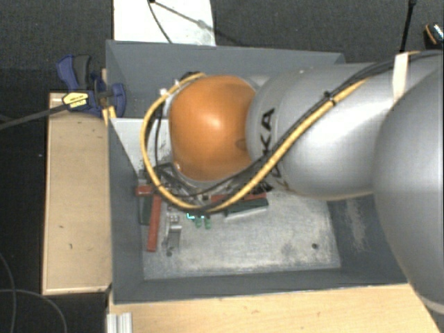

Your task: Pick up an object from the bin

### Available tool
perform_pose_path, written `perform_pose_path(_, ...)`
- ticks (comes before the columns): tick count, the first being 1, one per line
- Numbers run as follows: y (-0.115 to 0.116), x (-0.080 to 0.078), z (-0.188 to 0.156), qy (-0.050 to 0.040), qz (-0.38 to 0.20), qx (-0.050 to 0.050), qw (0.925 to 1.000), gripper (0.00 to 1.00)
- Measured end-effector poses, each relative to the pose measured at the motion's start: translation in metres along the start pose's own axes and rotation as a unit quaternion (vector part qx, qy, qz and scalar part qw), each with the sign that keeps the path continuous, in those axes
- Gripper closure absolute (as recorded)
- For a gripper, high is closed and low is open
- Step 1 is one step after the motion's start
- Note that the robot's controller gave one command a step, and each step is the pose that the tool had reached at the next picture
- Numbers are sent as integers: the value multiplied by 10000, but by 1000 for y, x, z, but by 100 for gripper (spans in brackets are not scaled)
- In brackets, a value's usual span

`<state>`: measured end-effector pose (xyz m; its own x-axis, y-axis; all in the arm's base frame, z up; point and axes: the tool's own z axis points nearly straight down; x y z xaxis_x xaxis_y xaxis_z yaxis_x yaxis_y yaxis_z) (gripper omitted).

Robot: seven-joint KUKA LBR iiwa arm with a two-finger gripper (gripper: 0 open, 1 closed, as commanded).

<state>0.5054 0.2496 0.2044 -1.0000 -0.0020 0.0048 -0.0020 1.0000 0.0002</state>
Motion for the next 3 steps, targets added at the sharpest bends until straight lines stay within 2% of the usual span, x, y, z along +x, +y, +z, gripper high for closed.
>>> perform_pose_path(1,-29,-84,135,-51,83,-10,10000,0)
perform_pose_path(2,-9,-87,127,-64,-2435,-3,9699,0)
perform_pose_path(3,-4,-90,131,-84,-3306,2,9437,0)
